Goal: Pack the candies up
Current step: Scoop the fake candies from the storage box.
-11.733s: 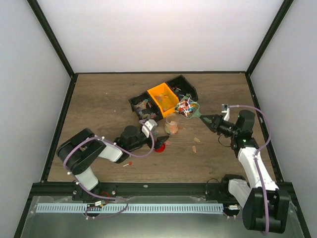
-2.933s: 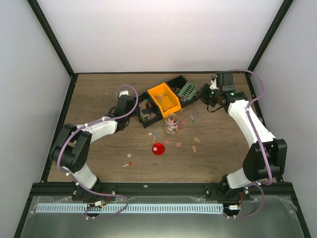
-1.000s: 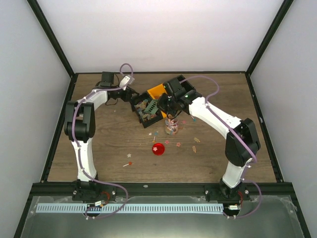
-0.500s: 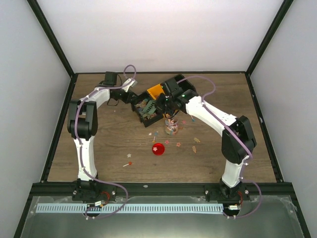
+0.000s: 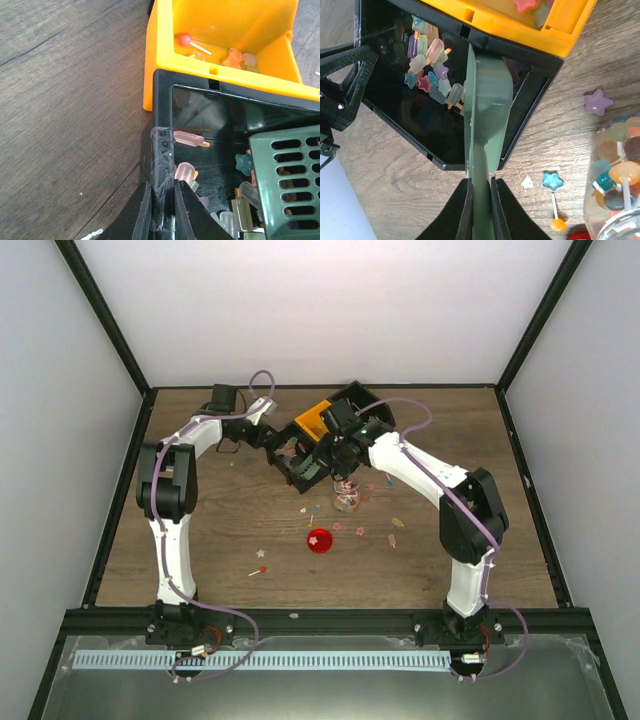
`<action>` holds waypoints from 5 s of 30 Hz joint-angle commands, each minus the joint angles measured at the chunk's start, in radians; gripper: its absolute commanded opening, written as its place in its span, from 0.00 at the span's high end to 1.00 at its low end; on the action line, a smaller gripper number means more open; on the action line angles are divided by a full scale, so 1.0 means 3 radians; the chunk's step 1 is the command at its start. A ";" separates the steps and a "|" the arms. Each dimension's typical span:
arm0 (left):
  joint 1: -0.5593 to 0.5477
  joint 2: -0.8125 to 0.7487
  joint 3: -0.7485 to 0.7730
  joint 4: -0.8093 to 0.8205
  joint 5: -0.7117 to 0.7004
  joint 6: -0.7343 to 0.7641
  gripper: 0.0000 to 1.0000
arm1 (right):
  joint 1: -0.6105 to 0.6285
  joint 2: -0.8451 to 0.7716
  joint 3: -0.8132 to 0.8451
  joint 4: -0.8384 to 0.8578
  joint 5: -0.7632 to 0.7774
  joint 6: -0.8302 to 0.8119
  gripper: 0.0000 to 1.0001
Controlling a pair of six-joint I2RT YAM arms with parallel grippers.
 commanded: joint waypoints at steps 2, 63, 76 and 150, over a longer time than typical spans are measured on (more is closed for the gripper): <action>-0.0030 0.0029 0.0017 0.0039 0.0004 0.0087 0.93 | 0.0028 0.0175 0.0243 -0.0186 0.0201 0.0091 0.99; -0.0118 0.0205 0.0237 -0.0320 -0.0189 0.0164 0.96 | -0.0090 0.0321 0.0389 -0.0233 0.0422 -0.0072 0.99; -0.0122 0.0277 0.0311 -0.0496 0.0048 0.0278 0.96 | -0.0068 0.1060 0.0588 -0.0129 0.0097 -0.0145 0.99; -0.0011 0.0355 0.0382 -0.0211 -0.0427 -0.0275 0.96 | -0.0322 0.0116 -0.1338 0.3394 -0.1209 -0.0168 0.99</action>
